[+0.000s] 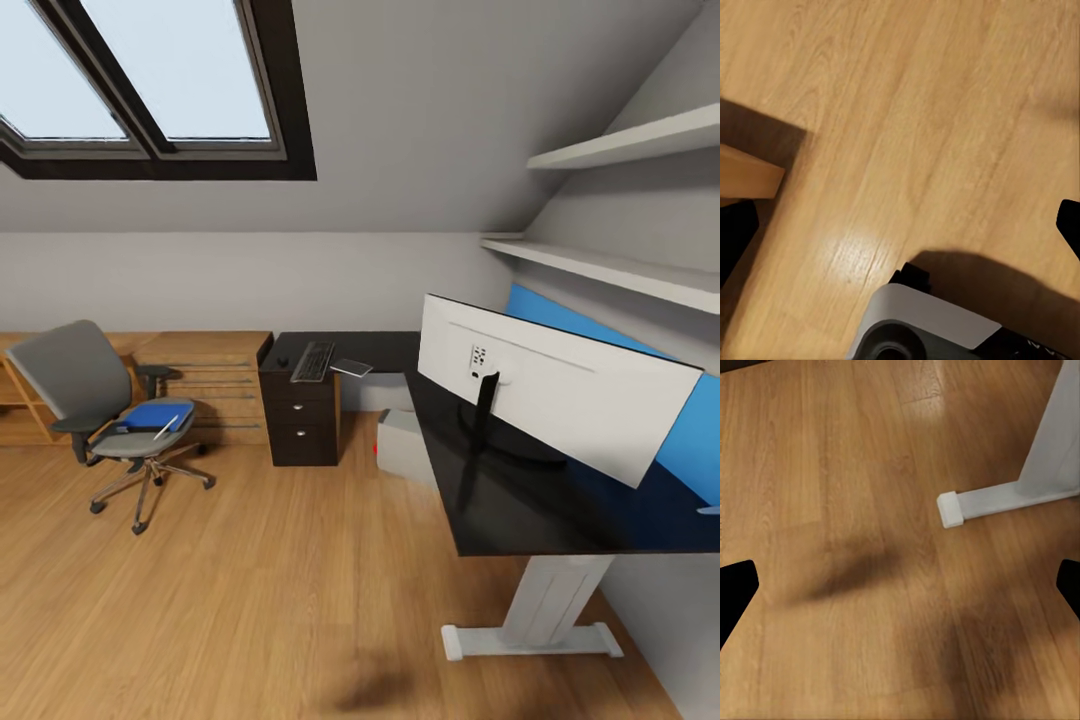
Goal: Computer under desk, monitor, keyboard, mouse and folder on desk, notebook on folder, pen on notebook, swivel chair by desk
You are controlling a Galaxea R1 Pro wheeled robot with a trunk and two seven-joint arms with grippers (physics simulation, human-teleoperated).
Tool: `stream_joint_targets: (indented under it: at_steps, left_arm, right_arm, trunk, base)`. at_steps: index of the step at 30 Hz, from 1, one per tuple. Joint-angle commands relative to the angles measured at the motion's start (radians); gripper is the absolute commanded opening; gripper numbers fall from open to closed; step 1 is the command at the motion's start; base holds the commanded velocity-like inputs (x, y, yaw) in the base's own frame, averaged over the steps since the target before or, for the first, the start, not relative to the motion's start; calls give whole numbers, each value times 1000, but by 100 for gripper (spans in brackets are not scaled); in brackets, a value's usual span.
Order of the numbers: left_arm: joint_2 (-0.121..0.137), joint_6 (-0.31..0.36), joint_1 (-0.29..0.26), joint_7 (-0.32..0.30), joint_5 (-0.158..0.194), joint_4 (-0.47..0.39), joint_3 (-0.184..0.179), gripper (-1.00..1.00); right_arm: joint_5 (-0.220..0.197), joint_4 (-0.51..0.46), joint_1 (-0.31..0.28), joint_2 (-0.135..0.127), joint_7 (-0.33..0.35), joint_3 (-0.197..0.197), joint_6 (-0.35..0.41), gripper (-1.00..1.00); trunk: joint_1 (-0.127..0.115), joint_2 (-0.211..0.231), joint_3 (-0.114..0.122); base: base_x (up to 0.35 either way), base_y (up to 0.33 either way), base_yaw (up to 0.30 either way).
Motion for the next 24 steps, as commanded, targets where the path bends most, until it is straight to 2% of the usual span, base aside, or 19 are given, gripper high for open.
stream_joint_targets:
  at_steps: [1,9,15,16,19,24]
  left_arm:
    - [1,-5,-1,5,10,0,-8,100]
    - [4,-5,-1,6,11,-1,-6,100]
    - [14,-5,-1,7,11,-3,-4,100]
    - [21,-5,-1,6,12,-3,-3,100]
    - [29,-4,-1,2,12,-3,-3,100]
    - [34,-2,-1,0,13,-3,-4,100]
  right_arm:
    - [-10,0,-1,0,10,-4,-3,100]
    - [-17,-46,-1,-5,9,-11,-8,100]
    - [-23,-235,-1,-11,4,-21,8,100]
    - [-28,-301,0,-12,3,-30,36,100]
    - [-35,-384,-1,-13,-1,-57,117,100]
    - [-41,-547,-1,-24,-15,-122,321,100]
  trunk:
    - [-4,6,2]
    - [-34,62,27]
    - [-57,104,46]
    - [-61,111,49]
    - [-73,132,58]
    - [-92,167,74]
  base:
    - [0,0,0]
    - [0,0,0]
    - [0,0,0]
    - [0,0,0]
    - [0,0,0]
    - [0,0,0]
